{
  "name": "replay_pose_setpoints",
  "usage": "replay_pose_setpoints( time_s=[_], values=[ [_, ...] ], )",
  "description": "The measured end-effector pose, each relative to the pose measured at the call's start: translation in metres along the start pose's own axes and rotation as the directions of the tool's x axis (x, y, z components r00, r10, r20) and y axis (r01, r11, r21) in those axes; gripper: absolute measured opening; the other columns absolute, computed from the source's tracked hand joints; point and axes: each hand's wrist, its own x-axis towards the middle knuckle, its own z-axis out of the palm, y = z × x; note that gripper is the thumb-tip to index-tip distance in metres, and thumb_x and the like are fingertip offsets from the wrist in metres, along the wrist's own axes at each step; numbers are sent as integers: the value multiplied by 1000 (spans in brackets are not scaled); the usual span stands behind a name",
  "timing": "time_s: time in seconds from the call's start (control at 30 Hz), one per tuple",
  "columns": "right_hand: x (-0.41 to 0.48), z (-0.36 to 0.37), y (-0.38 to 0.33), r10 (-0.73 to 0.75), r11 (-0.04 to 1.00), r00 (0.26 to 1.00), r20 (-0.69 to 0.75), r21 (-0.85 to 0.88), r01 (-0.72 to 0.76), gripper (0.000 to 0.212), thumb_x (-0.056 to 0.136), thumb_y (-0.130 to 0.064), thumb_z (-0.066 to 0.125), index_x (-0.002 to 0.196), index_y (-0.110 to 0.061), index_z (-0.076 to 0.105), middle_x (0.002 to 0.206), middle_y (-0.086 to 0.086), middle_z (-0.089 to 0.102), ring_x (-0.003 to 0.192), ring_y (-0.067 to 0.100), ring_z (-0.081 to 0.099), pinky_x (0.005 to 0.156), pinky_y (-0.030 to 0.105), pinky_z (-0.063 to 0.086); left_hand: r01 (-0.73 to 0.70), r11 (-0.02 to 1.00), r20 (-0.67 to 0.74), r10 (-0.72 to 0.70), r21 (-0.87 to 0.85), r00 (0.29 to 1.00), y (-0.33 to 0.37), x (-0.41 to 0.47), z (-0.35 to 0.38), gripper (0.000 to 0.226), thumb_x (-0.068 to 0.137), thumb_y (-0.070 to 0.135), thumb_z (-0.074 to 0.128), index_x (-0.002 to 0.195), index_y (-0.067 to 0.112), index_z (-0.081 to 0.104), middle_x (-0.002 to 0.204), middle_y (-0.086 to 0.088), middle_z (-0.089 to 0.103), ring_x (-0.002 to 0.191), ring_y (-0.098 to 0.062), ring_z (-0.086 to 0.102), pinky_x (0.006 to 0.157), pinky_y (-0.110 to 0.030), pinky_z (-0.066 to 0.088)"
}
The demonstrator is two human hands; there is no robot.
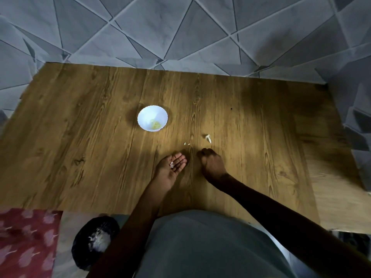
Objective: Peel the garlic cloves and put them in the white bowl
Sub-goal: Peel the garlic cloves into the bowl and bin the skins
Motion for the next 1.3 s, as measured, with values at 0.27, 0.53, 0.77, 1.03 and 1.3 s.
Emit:
replay_pose_setpoints(
  time_s=[0.27, 0.53, 0.77, 1.03, 1.3],
  values=[
    [17, -34, -38, 153, 830, 982, 107, 525, -187, 19, 76, 5, 65, 76, -10, 76, 72, -6, 70, 59, -4, 61, 55, 12, 48, 85, 996, 37, -84, -21, 996, -7, 0, 10, 27, 97, 16, 44, 74, 8, 56, 74, -7, 52, 64, -17, 50, 61, -28, 44],
    [24, -39, -21, 174, 874, 982, 68, 449, -186, 15, 79, 0, 70, 79, -13, 76, 72, -8, 71, 61, -5, 64, 55, 10, 49, 126, 987, 93, -117, -98, 989, -10, 17, 18, 33, 101, 19, 44, 73, 7, 55, 55, -4, 59, 51, -14, 57, 57, -28, 50],
    [24, -37, 26, 274, 910, 959, 76, 303, -284, 19, 89, -3, 65, 95, -18, 75, 90, -16, 68, 67, -10, 58, 57, 4, 43, 72, 987, 52, -66, -142, 996, 3, 9, 13, 42, 106, 19, 26, 122, -5, 56, 130, -18, 58, 122, -26, 56, 98, -32, 45],
    [-6, -22, 16, 77, 978, 982, 173, 177, -108, 17, 92, -8, 62, 105, -15, 70, 102, -3, 67, 86, 5, 64, 73, 15, 48, 53, 992, 22, -51, -117, 998, 9, 0, -2, 43, 106, 17, 25, 135, -4, 48, 144, -17, 48, 135, -27, 45, 108, -33, 37],
    [-6, -10, 22, -117, 992, 987, 108, -31, 121, 15, 91, -9, 61, 103, -12, 69, 107, 5, 67, 96, 20, 64, 81, 31, 54, 34, 995, 21, -32, -98, 999, 6, -7, -5, 43, 106, 18, 24, 132, -4, 50, 140, -18, 52, 133, -28, 47, 106, -34, 40]
  ],
)
